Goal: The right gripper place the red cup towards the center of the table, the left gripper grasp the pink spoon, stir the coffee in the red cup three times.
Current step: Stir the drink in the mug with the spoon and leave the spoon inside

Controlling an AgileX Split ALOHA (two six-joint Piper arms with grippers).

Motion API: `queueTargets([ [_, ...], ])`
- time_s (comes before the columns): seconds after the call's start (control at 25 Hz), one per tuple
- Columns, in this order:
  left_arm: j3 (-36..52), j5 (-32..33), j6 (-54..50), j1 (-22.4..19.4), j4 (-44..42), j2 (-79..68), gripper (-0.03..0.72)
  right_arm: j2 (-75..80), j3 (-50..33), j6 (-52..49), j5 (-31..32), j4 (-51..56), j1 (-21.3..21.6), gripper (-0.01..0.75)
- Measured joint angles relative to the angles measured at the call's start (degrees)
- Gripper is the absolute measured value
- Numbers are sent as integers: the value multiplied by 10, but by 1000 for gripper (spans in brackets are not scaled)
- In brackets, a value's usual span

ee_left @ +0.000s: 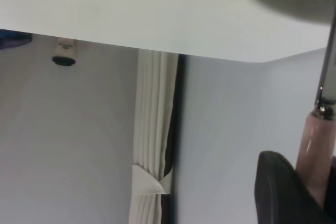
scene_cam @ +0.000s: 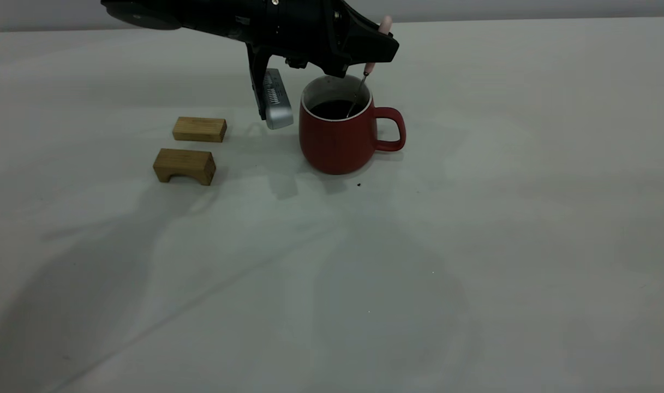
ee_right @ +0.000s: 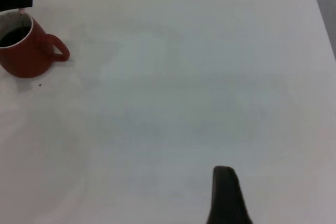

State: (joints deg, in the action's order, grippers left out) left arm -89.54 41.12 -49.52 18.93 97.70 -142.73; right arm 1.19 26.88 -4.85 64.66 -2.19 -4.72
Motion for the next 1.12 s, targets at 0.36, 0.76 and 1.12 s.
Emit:
queueTargets([
  [0.36, 0, 14, -1, -5, -51, 0, 165, 0, 0, 0, 0, 0, 0, 555],
  [0.76, 0, 28, 55, -8, -179, 22, 459, 0, 0, 0, 0, 0, 0, 555],
  [1.12, 0, 89, 248, -8, -491, 146, 459, 0, 0, 0, 0, 0, 0, 555],
])
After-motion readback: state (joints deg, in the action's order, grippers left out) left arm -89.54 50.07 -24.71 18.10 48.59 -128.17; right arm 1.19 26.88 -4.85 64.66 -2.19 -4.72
